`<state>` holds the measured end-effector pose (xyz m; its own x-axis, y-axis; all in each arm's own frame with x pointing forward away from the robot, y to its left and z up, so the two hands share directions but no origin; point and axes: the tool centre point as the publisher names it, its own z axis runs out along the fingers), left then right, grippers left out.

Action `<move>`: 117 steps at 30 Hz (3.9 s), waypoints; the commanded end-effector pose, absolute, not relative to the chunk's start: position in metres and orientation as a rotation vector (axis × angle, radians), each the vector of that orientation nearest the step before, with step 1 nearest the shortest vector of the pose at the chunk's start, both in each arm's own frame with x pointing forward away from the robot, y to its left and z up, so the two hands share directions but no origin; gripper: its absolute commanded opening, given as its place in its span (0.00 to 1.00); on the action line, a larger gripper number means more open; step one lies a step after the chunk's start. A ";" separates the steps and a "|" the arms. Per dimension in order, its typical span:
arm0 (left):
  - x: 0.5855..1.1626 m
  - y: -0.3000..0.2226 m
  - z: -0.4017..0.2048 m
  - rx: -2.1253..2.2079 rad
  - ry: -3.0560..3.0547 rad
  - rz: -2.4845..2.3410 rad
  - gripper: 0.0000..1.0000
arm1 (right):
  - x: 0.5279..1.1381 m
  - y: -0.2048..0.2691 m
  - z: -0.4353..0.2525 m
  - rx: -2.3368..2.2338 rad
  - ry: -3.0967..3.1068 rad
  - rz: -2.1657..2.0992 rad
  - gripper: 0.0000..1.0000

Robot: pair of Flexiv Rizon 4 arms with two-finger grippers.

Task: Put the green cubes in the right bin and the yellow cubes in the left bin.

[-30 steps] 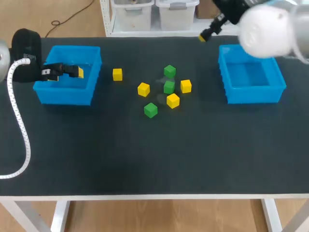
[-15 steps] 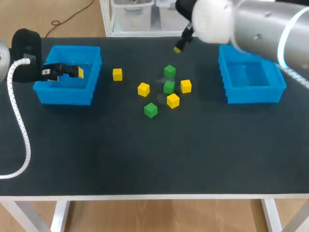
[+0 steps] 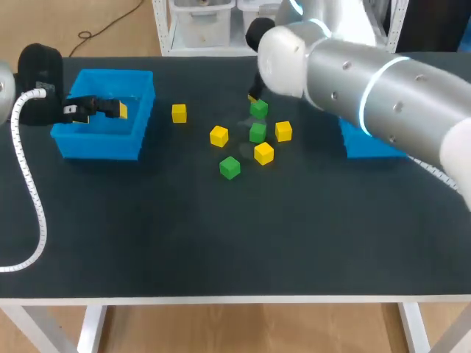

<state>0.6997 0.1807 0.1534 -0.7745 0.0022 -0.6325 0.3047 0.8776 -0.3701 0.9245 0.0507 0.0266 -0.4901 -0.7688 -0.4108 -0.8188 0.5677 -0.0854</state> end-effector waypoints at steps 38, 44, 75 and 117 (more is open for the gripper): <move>0.700 0.184 0.151 0.228 2.380 -0.628 1.00 | 0.927 0.006 0.074 -0.891 2.465 0.005 0.00; 0.700 0.184 0.151 0.228 2.380 -0.628 1.00 | 0.902 -0.055 0.128 -0.738 2.399 0.079 0.00; 0.700 0.184 0.151 0.228 2.380 -0.628 1.00 | 0.814 -0.187 0.091 -0.373 2.557 -0.016 0.00; 0.700 0.184 0.151 0.228 2.380 -0.628 1.00 | 0.836 -0.011 0.122 -1.050 2.265 0.254 1.00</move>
